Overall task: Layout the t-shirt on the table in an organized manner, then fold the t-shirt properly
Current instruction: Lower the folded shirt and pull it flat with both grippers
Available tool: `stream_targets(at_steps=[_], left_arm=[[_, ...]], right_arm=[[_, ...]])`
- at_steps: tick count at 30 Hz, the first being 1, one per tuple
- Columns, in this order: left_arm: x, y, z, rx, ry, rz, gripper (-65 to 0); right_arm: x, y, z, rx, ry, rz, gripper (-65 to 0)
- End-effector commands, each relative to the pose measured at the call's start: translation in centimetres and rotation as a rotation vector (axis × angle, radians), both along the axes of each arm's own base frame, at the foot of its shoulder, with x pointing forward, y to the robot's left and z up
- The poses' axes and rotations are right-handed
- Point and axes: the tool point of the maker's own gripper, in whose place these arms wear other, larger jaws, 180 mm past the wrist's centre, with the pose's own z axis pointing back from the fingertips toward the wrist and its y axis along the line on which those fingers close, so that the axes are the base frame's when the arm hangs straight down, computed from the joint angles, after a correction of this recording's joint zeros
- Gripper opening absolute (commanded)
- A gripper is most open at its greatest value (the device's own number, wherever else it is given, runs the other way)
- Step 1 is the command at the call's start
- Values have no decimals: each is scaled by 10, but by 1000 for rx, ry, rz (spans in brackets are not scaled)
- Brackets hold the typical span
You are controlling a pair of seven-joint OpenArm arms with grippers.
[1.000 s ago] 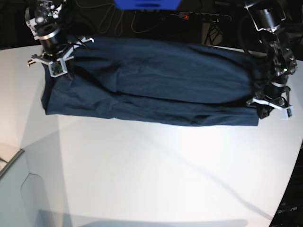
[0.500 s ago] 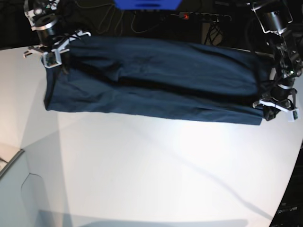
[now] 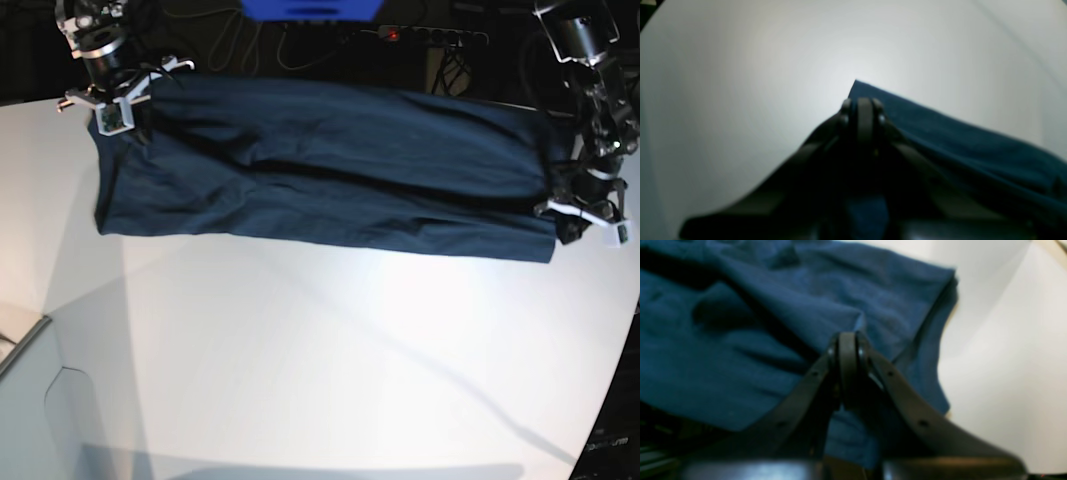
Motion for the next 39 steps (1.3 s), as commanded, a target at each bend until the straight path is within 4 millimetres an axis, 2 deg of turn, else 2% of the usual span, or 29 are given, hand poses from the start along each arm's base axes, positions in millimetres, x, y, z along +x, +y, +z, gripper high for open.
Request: stream_targets(at_steps=[1,4,10,15,21,23,28,30,33,36,39], left_arm=[[3,8,11,20,-34,4,-649],[-7,7,3,16,-10,4,-649],[-15,6,-4,15,12,3,-649],[-22,9,-21,-9,58,20,-646],[-28,16,-29,-10,86,28,-643],[-28,17,-29,-8,88,28,-603],[-27,19,-26,-4,80,29,-382],[-27,19,-26,-5,79,30,-330],[-29,21,-25,-6,78,39,-328],[-33,35,-20,-6,61,86,-326],[-34,36,-22,-12,62,95,-326]], right_arm=[[7,-3,7,1,-41,4,-650],[3,-4,-5,15,-11,-2,-650],[7,-4,-3,16,-21,-2,-650],[9,-12,-3,-8,-18,13,-650],[5,-14,-15,3,12,11,-650],[8,-15,-20,8,20,12,-650],[10,-18,-30,20,35,1,-650],[11,-20,-34,20,44,5,-650],[11,-20,-39,27,55,5,-650],[17,-21,-43,39,54,-6,-650],[13,-23,-51,40,78,-2,-650]])
